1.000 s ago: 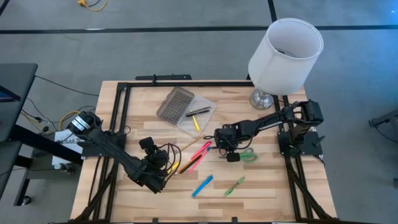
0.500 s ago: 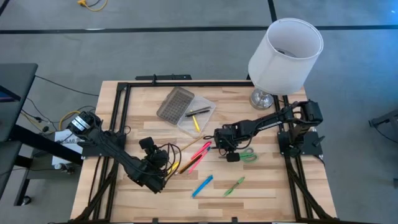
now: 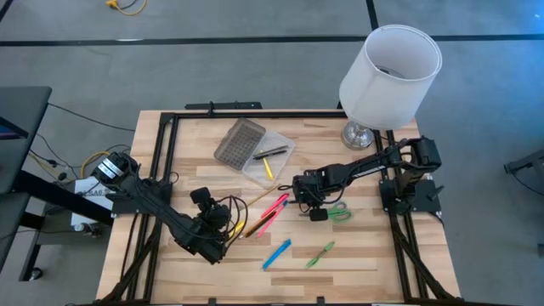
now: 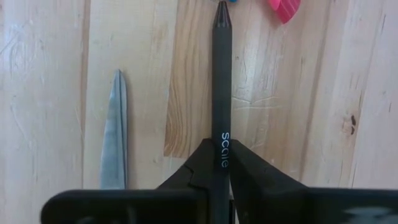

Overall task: Pick & place school supplies into a supply box
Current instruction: Put the black pen into the supply box

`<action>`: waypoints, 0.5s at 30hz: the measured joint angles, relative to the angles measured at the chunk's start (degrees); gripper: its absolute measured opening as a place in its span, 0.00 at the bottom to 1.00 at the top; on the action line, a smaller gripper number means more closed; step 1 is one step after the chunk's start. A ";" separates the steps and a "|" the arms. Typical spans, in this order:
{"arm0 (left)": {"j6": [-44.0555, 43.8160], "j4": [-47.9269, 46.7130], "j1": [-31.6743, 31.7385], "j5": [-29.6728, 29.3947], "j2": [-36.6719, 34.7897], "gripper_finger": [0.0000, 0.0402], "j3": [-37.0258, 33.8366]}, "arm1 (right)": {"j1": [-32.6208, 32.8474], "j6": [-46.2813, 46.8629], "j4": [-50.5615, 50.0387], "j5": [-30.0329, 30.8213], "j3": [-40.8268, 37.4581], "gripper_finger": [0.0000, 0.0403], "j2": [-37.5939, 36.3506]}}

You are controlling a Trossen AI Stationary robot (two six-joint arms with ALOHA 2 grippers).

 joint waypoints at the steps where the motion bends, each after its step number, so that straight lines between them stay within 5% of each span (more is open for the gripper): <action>1: 0.00 0.00 0.00 0.00 0.00 0.36 0.00 | 0.00 0.00 0.02 -0.01 0.00 0.07 0.00; 15: -0.02 -0.02 0.02 0.02 0.00 0.36 0.00 | 0.00 0.02 0.20 -0.02 0.00 0.07 0.00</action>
